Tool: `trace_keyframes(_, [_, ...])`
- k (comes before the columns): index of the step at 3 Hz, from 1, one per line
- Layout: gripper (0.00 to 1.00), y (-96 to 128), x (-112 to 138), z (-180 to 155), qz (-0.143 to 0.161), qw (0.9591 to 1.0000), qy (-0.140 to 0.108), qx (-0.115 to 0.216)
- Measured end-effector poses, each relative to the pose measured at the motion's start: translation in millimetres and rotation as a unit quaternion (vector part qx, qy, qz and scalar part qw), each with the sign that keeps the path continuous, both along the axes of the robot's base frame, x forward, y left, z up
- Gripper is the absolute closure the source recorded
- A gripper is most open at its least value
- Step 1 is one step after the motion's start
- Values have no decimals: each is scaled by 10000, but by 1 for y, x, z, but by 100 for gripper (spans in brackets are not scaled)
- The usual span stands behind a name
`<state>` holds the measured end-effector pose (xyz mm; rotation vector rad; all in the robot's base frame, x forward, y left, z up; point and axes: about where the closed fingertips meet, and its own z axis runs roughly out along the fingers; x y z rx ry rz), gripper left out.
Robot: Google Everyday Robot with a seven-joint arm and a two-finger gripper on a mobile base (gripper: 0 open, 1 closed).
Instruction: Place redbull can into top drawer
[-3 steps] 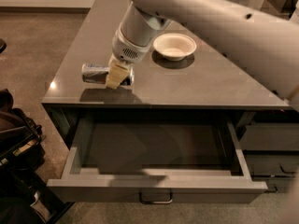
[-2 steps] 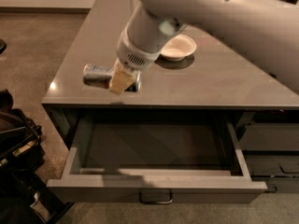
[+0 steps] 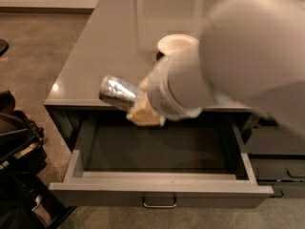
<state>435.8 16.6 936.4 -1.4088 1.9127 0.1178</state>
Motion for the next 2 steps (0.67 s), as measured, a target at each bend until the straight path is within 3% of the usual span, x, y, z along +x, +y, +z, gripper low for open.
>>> trace_keyframes(1, [100,-44,-12,-40,-429,9986,-178,251])
trace_keyframes(2, [100,-42,-18,-62,-450,9981,-74,407])
